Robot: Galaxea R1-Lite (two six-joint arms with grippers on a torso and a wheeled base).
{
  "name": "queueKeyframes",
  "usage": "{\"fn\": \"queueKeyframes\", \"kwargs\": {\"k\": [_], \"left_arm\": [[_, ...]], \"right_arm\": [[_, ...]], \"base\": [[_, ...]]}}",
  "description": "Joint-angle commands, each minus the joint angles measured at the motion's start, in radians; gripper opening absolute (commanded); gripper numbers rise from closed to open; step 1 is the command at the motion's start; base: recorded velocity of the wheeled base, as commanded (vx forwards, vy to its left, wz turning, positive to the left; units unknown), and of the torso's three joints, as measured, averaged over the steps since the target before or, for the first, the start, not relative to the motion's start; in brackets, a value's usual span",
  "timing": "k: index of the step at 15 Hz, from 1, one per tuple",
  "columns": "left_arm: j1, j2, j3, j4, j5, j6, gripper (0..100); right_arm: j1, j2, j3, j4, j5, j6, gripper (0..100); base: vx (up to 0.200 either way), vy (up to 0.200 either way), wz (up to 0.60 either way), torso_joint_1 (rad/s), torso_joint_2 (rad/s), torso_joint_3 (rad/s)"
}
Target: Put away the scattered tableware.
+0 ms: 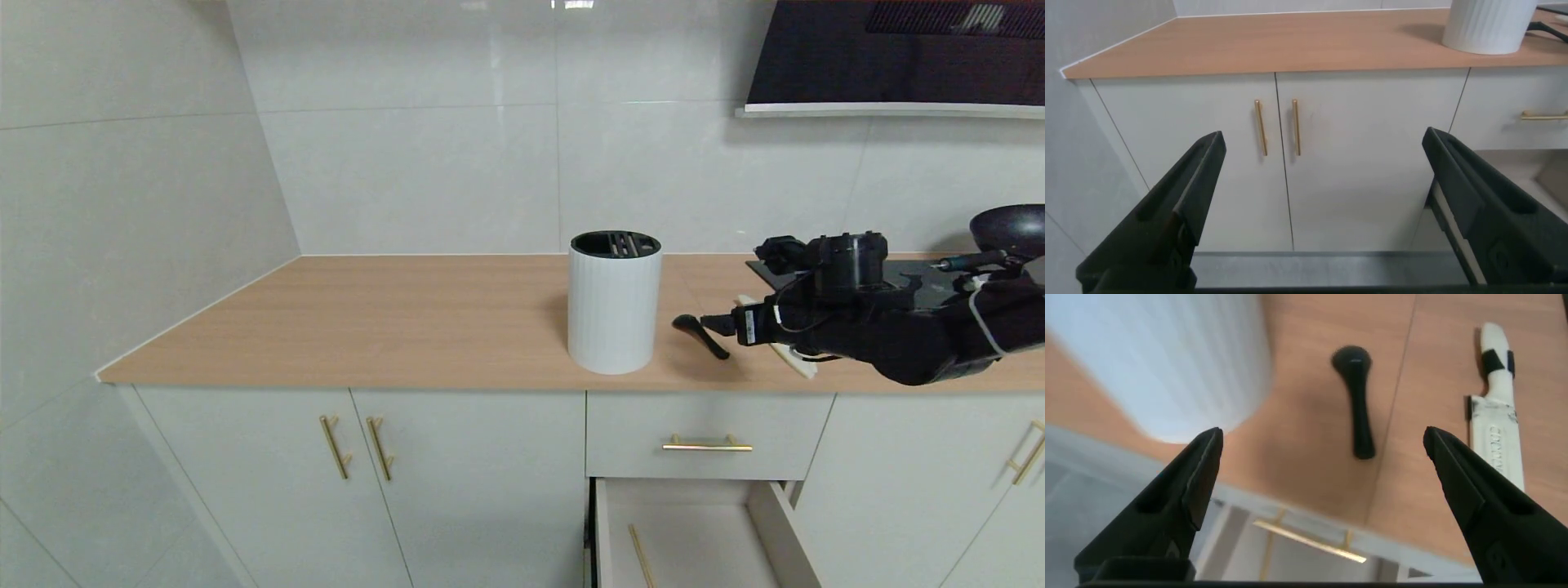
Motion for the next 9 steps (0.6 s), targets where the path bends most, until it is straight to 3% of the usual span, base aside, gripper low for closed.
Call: {"fn": "queueKeyframes", "kwargs": {"k": [1,9], "left_arm": [[0.0,0.0,0.0,0.0,0.0,0.0,100],[0.0,0.0,0.0,0.0,0.0,0.0,100]], "right_arm": [[-0.016,0.098,-0.03,-0.042,0.0,-0.003,100],[-0.044,0.262,-0.142,-0.075,0.04,-0.002,100]], "base": [[0.0,0.0,0.0,0.0,0.0,0.0],[0.0,0.0,0.0,0.0,0.0,0.0]]}}
